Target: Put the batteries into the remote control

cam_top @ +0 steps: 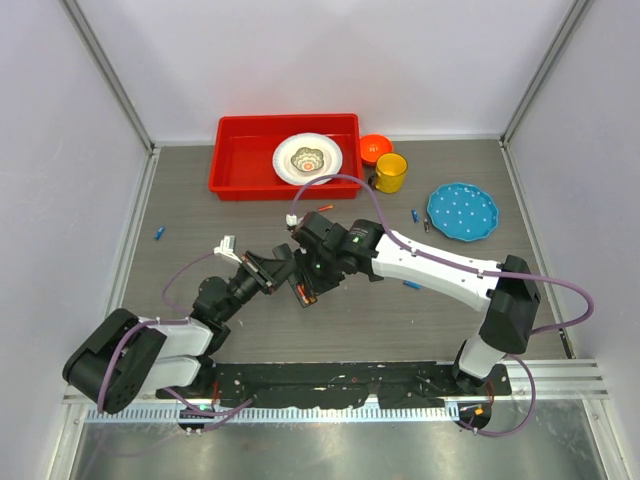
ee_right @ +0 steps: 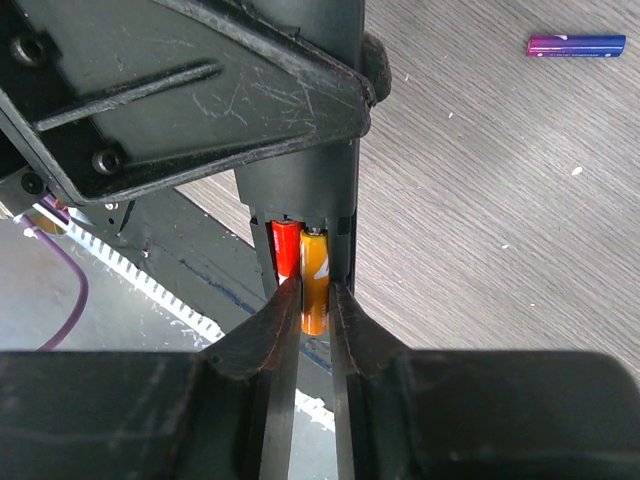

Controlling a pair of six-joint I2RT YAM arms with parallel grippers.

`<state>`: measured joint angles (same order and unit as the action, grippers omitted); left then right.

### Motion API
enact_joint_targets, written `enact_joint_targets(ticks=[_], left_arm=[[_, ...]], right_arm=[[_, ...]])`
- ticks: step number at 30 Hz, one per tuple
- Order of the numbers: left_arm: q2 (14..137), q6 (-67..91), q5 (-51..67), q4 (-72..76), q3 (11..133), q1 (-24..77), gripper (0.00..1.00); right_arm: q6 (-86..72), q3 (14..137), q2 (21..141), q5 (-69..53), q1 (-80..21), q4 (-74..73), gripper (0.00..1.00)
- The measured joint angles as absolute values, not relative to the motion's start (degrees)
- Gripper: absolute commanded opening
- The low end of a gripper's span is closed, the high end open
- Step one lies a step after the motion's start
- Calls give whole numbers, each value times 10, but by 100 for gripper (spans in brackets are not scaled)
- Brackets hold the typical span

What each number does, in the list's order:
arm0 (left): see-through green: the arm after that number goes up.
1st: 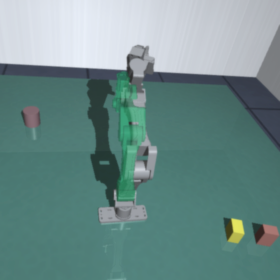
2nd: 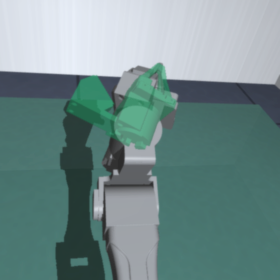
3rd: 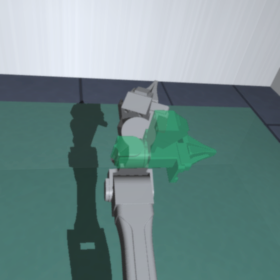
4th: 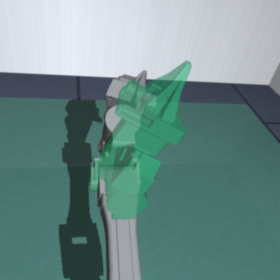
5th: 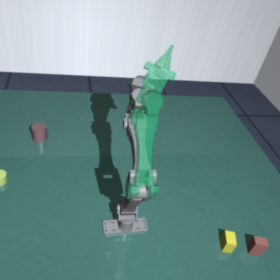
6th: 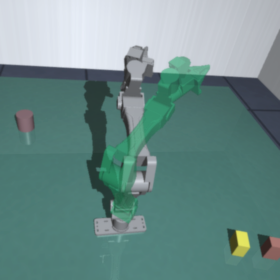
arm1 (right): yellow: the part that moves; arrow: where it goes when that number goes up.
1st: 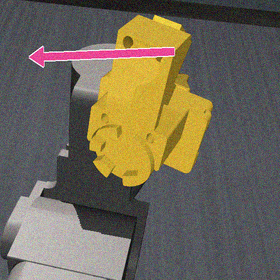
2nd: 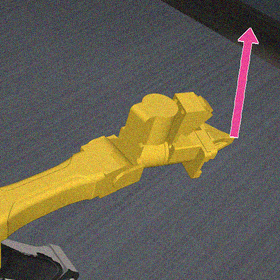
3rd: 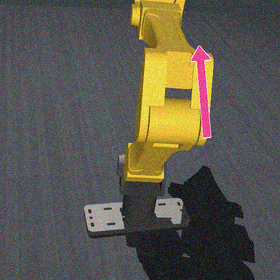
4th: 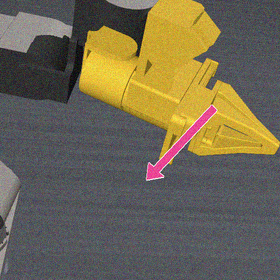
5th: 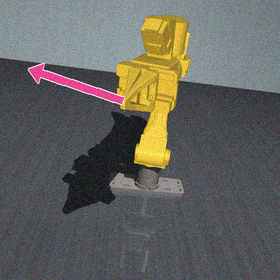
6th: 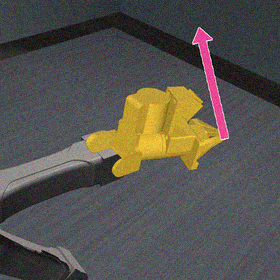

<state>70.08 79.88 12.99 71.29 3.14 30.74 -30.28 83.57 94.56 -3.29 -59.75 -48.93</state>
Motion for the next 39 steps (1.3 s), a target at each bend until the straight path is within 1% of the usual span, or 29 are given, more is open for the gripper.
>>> enact_joint_targets(ticks=[3,4,15,19,25,34,39], left_arm=[[703,799,130,713,31,308,0],[704,799,130,713,31,308,0],[705,802,131,714,31,310,0],[707,803,131,714,31,311,0],[711,805,140,719,31,313,0],[715,806,147,726,31,315,0],[723,806,152,735,31,316,0]], right_arm=[[-303,836,946,-32,-596,-489,26],[-302,836,946,-34,-595,-489,29],[-302,836,946,-36,-591,-489,31],[-302,836,946,-36,-591,-489,36],[-302,840,946,-32,-588,-489,40],[-303,841,943,-32,-585,-483,42],[-302,841,919,-36,-583,-468,42]])
